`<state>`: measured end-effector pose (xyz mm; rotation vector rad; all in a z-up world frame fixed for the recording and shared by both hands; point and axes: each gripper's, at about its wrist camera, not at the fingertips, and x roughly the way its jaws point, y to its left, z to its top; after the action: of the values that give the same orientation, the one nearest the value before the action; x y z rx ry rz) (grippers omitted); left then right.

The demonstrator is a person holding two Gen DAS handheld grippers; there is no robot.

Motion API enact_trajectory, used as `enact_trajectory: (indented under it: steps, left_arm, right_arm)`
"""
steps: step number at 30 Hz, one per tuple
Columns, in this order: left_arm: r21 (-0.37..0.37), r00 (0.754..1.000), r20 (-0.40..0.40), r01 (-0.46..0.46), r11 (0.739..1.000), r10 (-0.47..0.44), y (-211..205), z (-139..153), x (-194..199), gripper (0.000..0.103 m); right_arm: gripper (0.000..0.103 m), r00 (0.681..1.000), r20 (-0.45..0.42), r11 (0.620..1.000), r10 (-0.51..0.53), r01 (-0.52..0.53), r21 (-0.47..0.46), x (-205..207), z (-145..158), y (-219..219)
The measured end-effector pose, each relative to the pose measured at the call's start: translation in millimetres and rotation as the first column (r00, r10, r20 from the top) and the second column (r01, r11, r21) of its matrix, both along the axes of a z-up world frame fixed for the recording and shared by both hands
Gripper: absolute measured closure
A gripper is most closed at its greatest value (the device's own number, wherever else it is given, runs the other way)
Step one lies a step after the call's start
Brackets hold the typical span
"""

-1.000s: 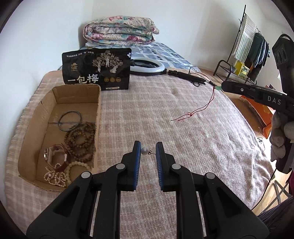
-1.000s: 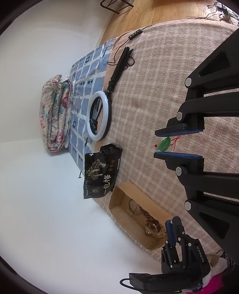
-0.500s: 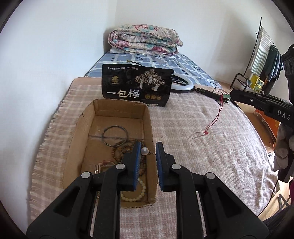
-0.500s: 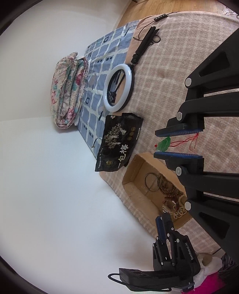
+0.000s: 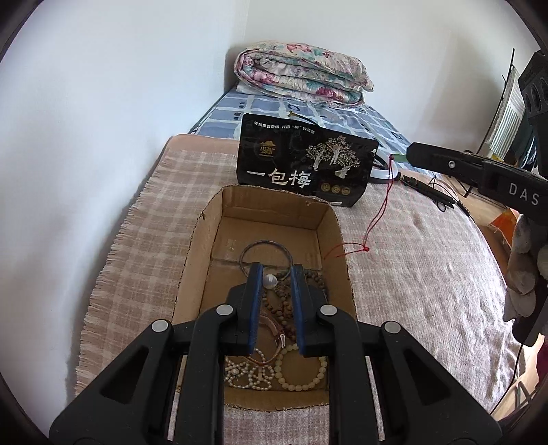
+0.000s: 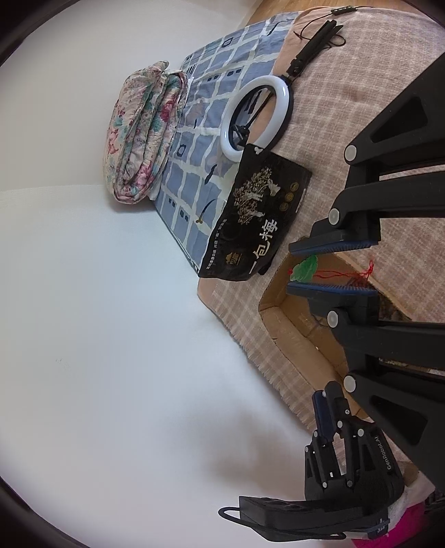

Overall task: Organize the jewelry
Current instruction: 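Lift and carry the pearl earring and jade charm over the cardboard box, then open both grippers to drop the earring and jade charm into the box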

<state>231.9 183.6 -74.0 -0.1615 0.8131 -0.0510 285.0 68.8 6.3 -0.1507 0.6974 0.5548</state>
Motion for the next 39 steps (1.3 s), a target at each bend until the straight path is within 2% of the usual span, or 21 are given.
enact_trajectory:
  steps: [8,20,27,29,30,35,37,39]
  left_arm:
    - [0.003,1.0,-0.017,-0.016,1.0,0.016,9.5,-7.8,5.0,0.088]
    - [0.011,0.999,-0.014,-0.049,0.999,0.05,20.8,-8.2,3.3,0.088]
    - [0.022,0.998,-0.017,-0.057,0.998,0.057,21.7,-7.3,0.9,0.087]
    - [0.025,0.998,-0.016,-0.063,0.998,0.064,22.7,-7.1,-1.0,0.072]
    - [0.024,0.998,-0.01,-0.067,0.997,0.067,23.4,-6.6,-2.1,0.063]
    - [0.031,0.998,0.003,-0.066,0.997,0.066,23.7,-3.5,-6.0,0.062]
    - [0.034,0.998,0.004,-0.065,0.997,0.065,23.1,-3.0,-6.4,0.057]
    - [0.041,0.998,0.011,-0.063,0.997,0.063,21.3,-1.2,-8.4,0.052]
  right_arm:
    - [0.088,0.999,-0.036,1.0,0.015,-0.016,-0.018,23.2,-22.8,29.0]
    - [0.087,0.996,-0.087,1.0,0.023,-0.024,-0.017,36.9,-47.3,41.9]
    - [0.061,0.996,-0.091,1.0,0.011,-0.013,-0.022,35.3,-50.0,47.8]
    - [0.049,0.996,-0.091,1.0,0.001,-0.004,-0.03,34.2,-51.1,49.2]
    - [0.04,0.996,-0.09,1.0,-0.001,-0.002,-0.031,33.5,-51.1,49.8]
    - [0.025,0.997,-0.079,0.999,-0.014,0.01,-0.045,29.0,-50.0,51.5]
    - [0.016,0.998,-0.066,0.999,-0.024,0.021,-0.049,27.2,-48.0,51.4]
    - [0.015,0.998,-0.065,0.999,-0.028,0.025,-0.044,25.6,-45.8,50.7]
